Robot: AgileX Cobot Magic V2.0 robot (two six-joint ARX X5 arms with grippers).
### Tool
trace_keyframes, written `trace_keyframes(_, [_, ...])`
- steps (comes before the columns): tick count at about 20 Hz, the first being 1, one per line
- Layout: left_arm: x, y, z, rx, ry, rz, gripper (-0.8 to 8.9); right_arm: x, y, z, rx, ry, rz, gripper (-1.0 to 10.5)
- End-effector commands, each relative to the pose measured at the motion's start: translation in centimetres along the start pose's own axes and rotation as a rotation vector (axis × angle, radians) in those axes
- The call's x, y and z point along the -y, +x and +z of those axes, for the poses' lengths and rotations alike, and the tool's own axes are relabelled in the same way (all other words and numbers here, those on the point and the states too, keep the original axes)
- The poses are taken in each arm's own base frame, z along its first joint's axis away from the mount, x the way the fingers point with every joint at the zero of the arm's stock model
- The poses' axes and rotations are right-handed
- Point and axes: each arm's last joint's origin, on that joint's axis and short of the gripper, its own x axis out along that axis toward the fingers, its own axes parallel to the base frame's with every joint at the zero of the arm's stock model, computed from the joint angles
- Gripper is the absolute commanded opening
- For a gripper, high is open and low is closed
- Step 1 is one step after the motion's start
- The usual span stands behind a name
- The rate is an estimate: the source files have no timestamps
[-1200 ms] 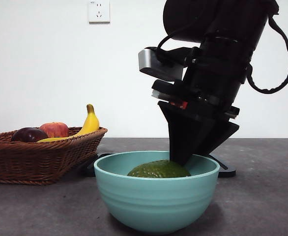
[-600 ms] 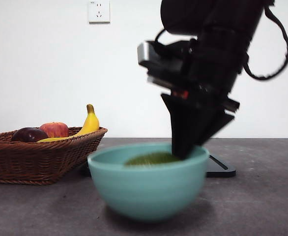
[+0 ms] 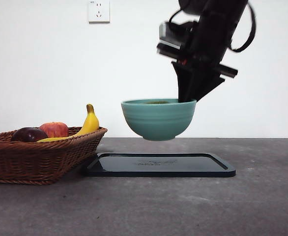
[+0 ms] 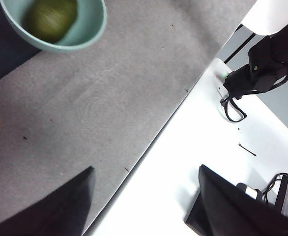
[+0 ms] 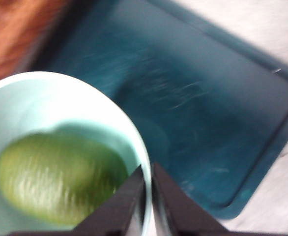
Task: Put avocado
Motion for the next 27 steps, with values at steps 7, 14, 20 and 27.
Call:
trace_keyframes(7, [0.2,-0.2,0.4,0.015,0.035,-0.006,3.42,4.1,5.8,5.3,-0.017,0.038,-0.029,0.1])
trace_keyframes(14, [0.2,-0.2,0.4,0.017,0.037,-0.005,3.42,4.6,8.6,5.0,-0.05,0.048,-0.022,0.1])
trace_keyframes(20, [0.2,-0.2,0.4,0.018,0.037,-0.005,3.42,4.6,8.7,4.9,-0.068,0.063,-0.015,1.5])
trace_keyframes(27, [0.2,-0.2,0.4,0.02,0.039,-0.005,3.42,4.0,3.4,5.1,-0.026,0.069,-0.092,1.9])
